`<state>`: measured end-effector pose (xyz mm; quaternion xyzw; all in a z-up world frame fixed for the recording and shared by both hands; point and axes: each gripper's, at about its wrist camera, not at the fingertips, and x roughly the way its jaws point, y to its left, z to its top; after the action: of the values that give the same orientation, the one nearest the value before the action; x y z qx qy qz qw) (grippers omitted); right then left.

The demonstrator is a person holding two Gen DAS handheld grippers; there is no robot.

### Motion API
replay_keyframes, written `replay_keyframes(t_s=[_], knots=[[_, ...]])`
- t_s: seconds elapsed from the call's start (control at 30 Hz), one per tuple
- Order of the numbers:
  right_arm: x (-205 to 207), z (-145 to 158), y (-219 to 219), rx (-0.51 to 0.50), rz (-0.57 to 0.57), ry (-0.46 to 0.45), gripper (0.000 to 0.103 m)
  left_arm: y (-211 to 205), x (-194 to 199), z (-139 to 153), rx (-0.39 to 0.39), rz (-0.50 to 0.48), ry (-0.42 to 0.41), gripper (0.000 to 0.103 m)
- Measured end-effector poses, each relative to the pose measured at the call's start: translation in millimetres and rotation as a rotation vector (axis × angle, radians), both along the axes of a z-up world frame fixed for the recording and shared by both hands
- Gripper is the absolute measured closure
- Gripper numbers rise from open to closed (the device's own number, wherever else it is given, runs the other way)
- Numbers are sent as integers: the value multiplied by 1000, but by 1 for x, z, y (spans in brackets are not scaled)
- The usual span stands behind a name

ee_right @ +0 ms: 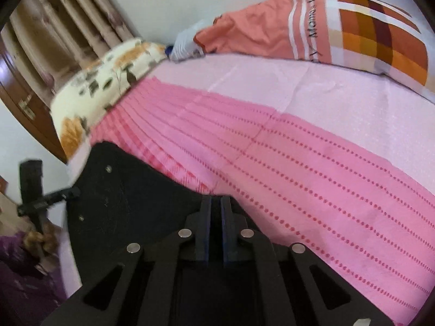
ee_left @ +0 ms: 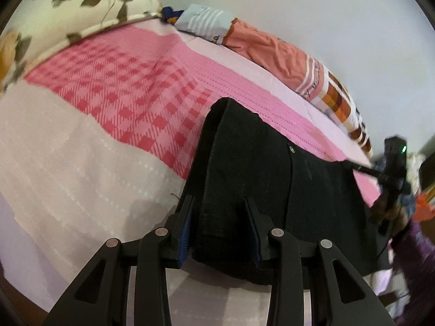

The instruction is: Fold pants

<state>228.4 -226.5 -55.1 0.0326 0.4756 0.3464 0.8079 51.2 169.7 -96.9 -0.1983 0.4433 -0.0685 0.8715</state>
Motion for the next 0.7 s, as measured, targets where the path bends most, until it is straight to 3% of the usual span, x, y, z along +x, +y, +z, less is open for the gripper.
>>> replay_keyframes(t_s=[0.07,0.2,0.33,0.4,0.53,0.7], knots=[[1,1,-1,-7,8,4,91,-4,1,0,26,-13,-1,66],[-3,-6,13,-68,86,36,84,-1,3,-1,2,-9,8,66],[-5,-16,26,-134,112,35,83,-2,3,0,14,-16,8,66],[-6,-14,31,-150,116,11,91,-2,3,0,17,-17,7,65],[-9,-13,42,-214,98,-43,95,-3,3,1,23,-16,5,65],[-1,-19,29,-168,29,-27,97,-4,9,2,37,1,-8,65]])
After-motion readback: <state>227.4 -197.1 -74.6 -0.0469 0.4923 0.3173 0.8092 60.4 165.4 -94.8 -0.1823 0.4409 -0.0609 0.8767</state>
